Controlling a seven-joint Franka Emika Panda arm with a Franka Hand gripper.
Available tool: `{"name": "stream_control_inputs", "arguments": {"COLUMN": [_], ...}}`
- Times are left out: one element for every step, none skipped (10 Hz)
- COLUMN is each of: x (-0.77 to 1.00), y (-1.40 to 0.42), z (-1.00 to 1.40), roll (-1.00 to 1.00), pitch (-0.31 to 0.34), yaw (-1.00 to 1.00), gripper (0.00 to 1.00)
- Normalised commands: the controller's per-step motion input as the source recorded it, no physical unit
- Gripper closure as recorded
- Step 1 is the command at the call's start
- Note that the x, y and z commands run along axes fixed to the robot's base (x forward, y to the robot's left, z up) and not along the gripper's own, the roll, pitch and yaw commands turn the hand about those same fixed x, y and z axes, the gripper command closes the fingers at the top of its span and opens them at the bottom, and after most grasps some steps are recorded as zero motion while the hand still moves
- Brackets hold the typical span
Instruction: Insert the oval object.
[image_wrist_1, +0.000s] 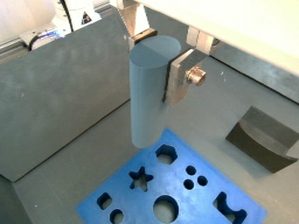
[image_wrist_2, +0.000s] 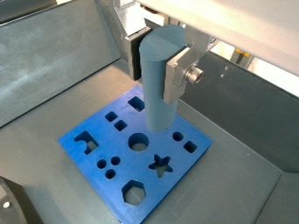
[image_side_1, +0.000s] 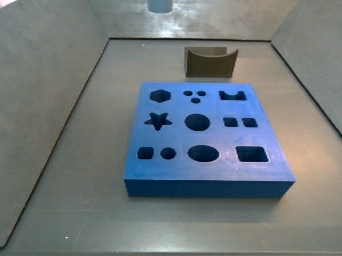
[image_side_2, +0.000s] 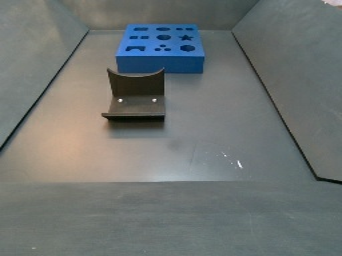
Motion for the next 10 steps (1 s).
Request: {"name": "stream_control_inputs", "arguments": {"x": [0.00, 0.00, 0.40, 0.20, 0.04, 0.07, 0.09, 0.17, 0.22, 0.12], "y": [-0.05, -0.06, -0.46, -0.44, -0.41, -0.40, -0.39, -0.40, -0.40, -0.36], "z": [-0.06, 0.00, 0.00, -0.12, -0.13, -0.19, -0.25, -0.31, -0.37, -0.35], "roll": [0.01, 0.00, 0.00, 0.01, 0.01, 0.03, 0.06, 0.08, 0.10, 0.09], "pitch": [0.000, 0.000, 0.000, 0.000, -0.003, -0.017, -0.031, -0.039, -0.047, -0.057], "yaw": [0.00, 0.00, -0.52, -0.69, -0.84, -0.84, -0.84, -0.77, -0.75, -0.84], "gripper": [1.00, 1.00, 1.00, 1.00, 1.00, 1.00, 1.00, 1.00, 1.00, 1.00]}}
